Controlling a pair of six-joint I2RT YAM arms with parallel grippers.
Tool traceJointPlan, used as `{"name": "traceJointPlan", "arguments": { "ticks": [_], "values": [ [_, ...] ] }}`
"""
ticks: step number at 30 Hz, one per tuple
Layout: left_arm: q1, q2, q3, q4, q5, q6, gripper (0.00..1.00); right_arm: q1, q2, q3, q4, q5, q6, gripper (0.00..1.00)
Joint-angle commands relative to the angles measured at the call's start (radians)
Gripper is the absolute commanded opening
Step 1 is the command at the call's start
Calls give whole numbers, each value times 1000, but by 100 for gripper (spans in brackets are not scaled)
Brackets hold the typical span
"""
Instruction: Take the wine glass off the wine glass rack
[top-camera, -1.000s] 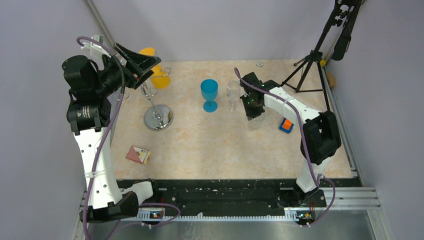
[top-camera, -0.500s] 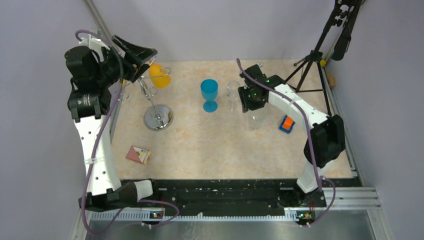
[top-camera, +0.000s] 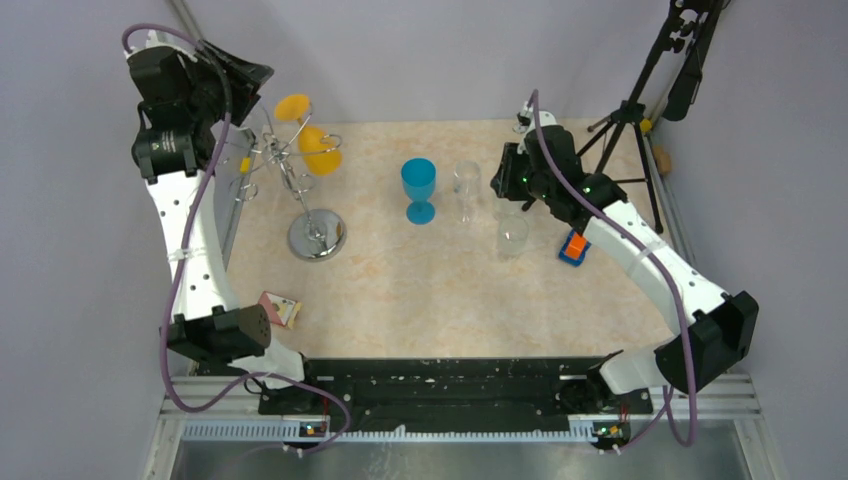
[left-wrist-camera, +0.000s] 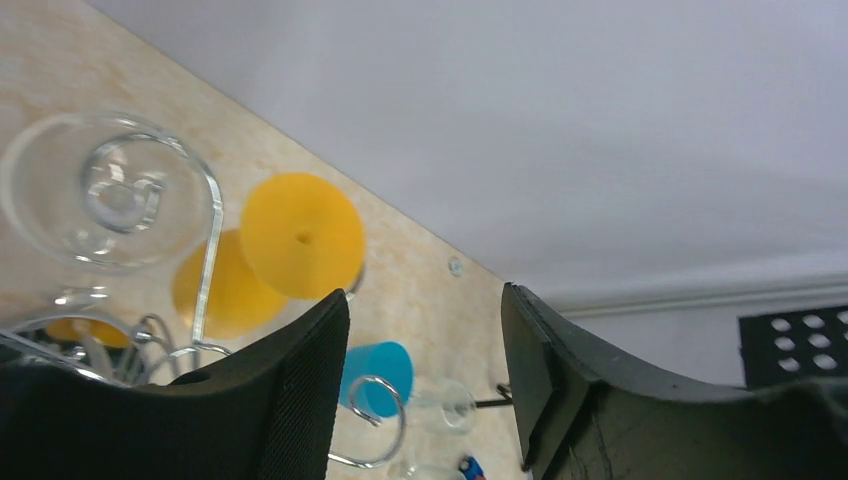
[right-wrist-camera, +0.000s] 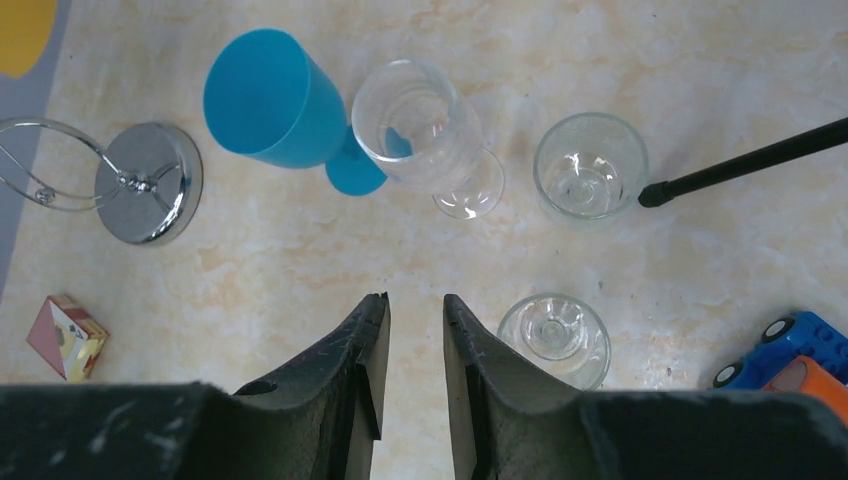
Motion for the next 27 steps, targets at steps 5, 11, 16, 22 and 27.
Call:
{"name": "traceJointPlan", "arguments": {
  "ticks": [5,11,16,22,27],
  "values": [
    [58,78,59,-107,-36,137,62,-1,2,-23,57,34,30,28],
    [58,88,-26,-20,81,97,49,-1,14,-19,69,33,28,28],
    [57,90,-67,-10,87,81,41,-1,13,-25,70,30,28,28],
    [56,86,-83,-20,63,101,48,-1,3,-45,74,25,32,28],
    [57,104,-101,0,84,84,49,-1,-13,-64,73,35,38,28]
  ]
}}
